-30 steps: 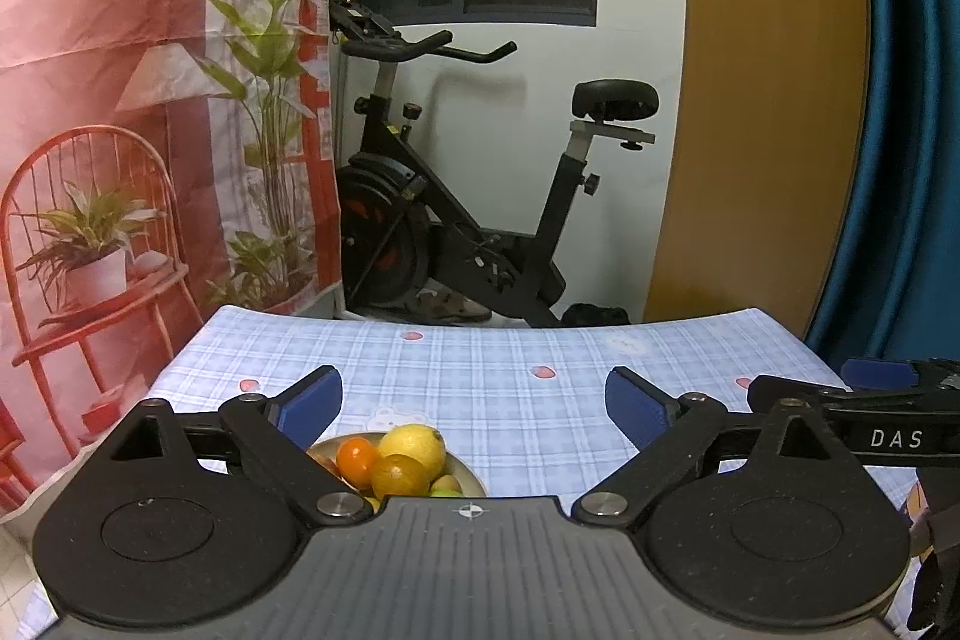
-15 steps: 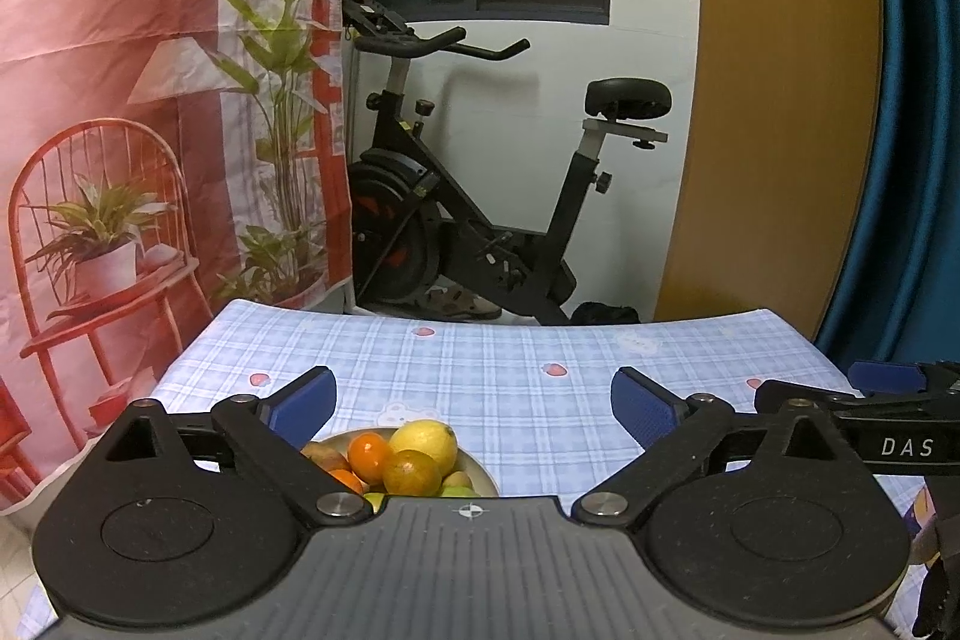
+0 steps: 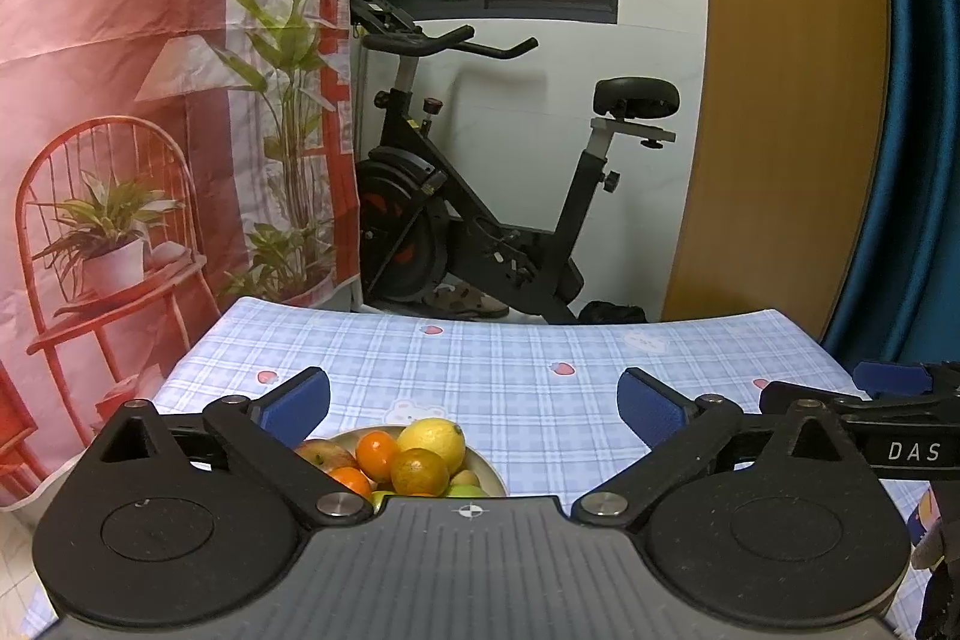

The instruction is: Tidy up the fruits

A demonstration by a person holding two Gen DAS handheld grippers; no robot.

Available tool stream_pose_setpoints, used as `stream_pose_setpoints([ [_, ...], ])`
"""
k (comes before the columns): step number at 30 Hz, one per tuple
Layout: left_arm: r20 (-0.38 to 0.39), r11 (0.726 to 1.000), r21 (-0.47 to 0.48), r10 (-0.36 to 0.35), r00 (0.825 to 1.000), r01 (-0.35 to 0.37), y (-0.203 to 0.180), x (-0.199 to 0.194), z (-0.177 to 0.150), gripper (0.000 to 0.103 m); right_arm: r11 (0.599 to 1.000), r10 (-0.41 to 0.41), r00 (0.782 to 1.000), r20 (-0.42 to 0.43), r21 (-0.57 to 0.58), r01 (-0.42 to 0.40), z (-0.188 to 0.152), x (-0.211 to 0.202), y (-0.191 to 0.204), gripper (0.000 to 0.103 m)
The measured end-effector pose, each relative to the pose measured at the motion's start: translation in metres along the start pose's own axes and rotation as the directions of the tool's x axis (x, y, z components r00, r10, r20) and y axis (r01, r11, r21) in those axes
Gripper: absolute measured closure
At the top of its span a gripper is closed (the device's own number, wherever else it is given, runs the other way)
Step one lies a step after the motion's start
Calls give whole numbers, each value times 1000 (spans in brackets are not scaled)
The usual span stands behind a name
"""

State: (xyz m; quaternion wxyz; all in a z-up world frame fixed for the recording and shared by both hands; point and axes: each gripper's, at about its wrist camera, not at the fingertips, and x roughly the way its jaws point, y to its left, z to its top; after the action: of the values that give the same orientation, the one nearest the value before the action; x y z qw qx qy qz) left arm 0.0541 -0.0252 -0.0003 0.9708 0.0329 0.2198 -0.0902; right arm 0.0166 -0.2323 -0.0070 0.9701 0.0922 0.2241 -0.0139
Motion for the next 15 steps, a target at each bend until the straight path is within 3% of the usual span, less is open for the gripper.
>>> stream_pose_setpoints([
  [15,1,1000,-6,-2,1000,2,0,1,-1,0,1000,0,1000,-5,-1,0,-1,0,2,0],
])
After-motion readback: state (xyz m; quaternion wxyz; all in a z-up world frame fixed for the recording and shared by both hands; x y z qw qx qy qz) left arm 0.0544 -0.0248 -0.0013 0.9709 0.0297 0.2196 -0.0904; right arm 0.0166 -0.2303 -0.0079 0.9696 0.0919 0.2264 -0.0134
